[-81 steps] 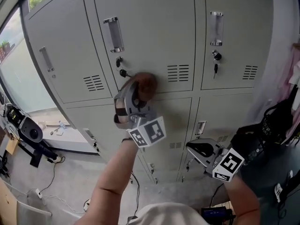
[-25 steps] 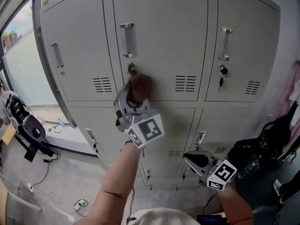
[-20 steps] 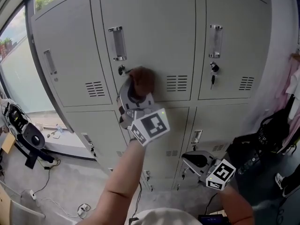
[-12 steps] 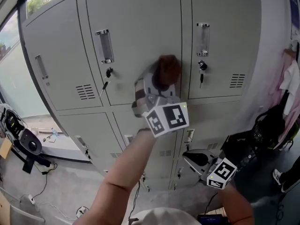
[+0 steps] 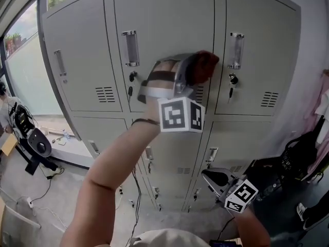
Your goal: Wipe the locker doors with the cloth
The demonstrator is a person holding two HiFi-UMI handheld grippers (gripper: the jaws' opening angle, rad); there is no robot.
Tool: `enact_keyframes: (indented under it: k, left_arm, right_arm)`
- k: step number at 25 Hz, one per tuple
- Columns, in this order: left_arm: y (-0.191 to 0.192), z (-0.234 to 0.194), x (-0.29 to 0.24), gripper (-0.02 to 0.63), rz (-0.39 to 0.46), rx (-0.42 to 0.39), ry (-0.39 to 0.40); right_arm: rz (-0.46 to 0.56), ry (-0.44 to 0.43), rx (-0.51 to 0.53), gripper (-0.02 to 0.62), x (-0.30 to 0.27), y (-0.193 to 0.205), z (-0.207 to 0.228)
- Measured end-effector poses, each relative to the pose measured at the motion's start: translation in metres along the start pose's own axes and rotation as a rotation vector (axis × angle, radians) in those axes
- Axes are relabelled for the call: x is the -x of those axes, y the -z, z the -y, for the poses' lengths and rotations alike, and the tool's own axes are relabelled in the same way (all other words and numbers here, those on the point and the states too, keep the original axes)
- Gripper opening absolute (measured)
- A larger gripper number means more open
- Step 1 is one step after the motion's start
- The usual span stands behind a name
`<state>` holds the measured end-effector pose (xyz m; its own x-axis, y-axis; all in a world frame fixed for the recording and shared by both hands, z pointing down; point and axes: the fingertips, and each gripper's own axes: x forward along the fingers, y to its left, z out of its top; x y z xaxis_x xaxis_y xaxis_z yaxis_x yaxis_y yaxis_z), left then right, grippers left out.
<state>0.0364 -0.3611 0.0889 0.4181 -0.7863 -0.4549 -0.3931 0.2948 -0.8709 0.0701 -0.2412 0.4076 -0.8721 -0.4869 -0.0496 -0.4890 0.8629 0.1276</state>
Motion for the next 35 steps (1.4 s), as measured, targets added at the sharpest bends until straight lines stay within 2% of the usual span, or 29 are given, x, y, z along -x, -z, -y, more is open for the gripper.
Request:
enact_keyframes:
  k: [2, 6, 10, 13, 15, 18, 20, 22, 26, 30, 33, 35]
  left_arm:
    - [0.022, -0.020, 0.006, 0.071, -0.062, -0.072, 0.021]
    - [0.069, -0.058, 0.024, 0.071, -0.114, -0.076, 0.048]
    - [0.114, -0.084, 0.045, 0.071, -0.209, -0.147, 0.061]
    - [0.137, -0.101, 0.060, 0.071, -0.183, -0.067, 0.045]
    - [0.149, -0.110, 0.072, 0.071, -0.167, -0.023, -0.023]
    - [0.182, -0.129, 0.089, 0.071, -0.225, -0.024, -0.217]
    - [0.195, -0.140, 0.094, 0.071, -0.222, 0.042, -0.310]
    - [0.193, -0.140, 0.092, 0.071, -0.228, 0.060, -0.341]
    - [0.170, -0.140, 0.072, 0.071, -0.240, 0.072, -0.326]
    - [0.128, -0.144, 0.042, 0.071, -0.205, 0.009, -0.264]
    - [0.086, -0.121, 0.018, 0.071, -0.126, -0.036, -0.188]
    - [0.054, -0.097, 0.004, 0.071, -0.075, -0.111, -0.149]
  right_arm:
    - [0.000, -0.030, -0.001, 0.018, -0.010, 0.002, -0.004]
    - [-0.008, -0.089, 0.008, 0.018, -0.026, 0.001, -0.014]
    - [-0.013, -0.119, -0.006, 0.018, -0.040, 0.005, -0.018]
    - [-0.018, -0.132, -0.012, 0.018, -0.047, 0.007, -0.022]
    - [-0.020, -0.135, -0.012, 0.018, -0.049, 0.008, -0.024]
    - [-0.028, -0.138, -0.004, 0.018, -0.053, 0.007, -0.025]
    - [-0.033, -0.143, 0.013, 0.018, -0.057, 0.003, -0.025]
    - [-0.047, -0.152, 0.029, 0.018, -0.057, 0.000, -0.028]
    - [-0.054, -0.157, 0.063, 0.018, -0.065, -0.015, -0.032]
    - [-0.025, -0.151, 0.091, 0.018, -0.073, -0.032, -0.031]
    - [-0.011, -0.142, 0.116, 0.018, -0.074, -0.042, -0.030]
    - [0.003, -0.136, 0.135, 0.018, -0.073, -0.052, -0.030]
